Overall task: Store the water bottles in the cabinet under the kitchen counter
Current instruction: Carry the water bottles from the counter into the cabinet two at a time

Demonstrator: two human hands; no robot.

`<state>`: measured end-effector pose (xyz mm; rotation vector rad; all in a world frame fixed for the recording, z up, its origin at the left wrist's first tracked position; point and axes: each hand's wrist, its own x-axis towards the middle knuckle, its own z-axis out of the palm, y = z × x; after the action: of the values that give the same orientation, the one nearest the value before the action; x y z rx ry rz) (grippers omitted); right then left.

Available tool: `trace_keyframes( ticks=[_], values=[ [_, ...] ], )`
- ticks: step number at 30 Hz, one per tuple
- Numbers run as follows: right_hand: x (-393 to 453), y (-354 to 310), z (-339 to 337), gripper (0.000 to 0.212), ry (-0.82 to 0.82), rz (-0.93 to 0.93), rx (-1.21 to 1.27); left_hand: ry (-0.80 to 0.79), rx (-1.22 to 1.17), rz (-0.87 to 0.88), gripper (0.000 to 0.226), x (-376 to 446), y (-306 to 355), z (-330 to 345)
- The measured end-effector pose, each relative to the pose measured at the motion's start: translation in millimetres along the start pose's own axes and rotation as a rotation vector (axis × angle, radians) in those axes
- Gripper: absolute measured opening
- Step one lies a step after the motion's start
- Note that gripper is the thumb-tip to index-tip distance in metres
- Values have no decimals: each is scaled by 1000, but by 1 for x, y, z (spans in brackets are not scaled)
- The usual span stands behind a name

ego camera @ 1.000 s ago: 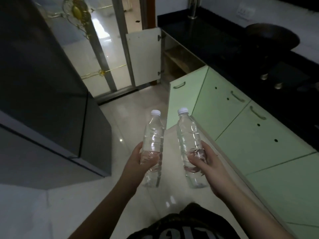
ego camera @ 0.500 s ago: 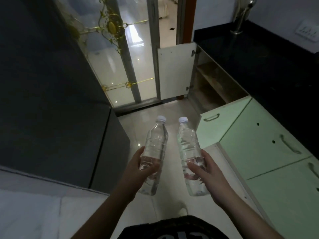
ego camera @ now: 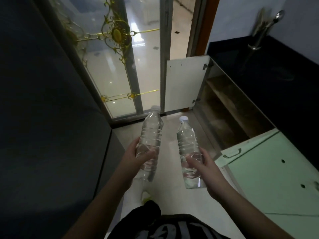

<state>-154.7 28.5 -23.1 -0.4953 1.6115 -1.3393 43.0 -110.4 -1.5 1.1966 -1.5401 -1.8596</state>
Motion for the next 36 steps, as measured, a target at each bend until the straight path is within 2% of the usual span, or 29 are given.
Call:
trace_keyframes(
  ticks=[3, 5, 12, 17, 19, 22, 28, 33, 36],
  values=[
    [36, -29, 19, 61, 17, 0, 32, -68, -28, -26, 54, 49, 24, -10],
    [57, -47, 28, 57, 39, -15, 85, -137, -49, -47, 48, 80, 44, -14],
    [115, -66, 14, 60, 201, 11, 210, -340, -213, -160, 74, 177, 71, -3],
    [159, -72, -21, 54, 303, 4, 239, -466, -249, -256, 44, 237, 77, 26],
    [180, -75, -33, 54, 346, -5, 281, -531, -220, -286, 49, 268, 81, 39],
    [217, -78, -50, 44, 382, 6, 342, -601, -136, -324, 69, 316, 92, 63],
    [286, -94, -75, 29, 463, 5, 367, -653, 103, -311, 62, 410, 128, 107],
    [317, -105, -98, 41, 511, 20, 357, -649, 244, -367, 71, 453, 134, 129],
    [331, -101, -111, 62, 526, 51, 311, -645, 279, -403, 65, 477, 132, 138]
  ],
)
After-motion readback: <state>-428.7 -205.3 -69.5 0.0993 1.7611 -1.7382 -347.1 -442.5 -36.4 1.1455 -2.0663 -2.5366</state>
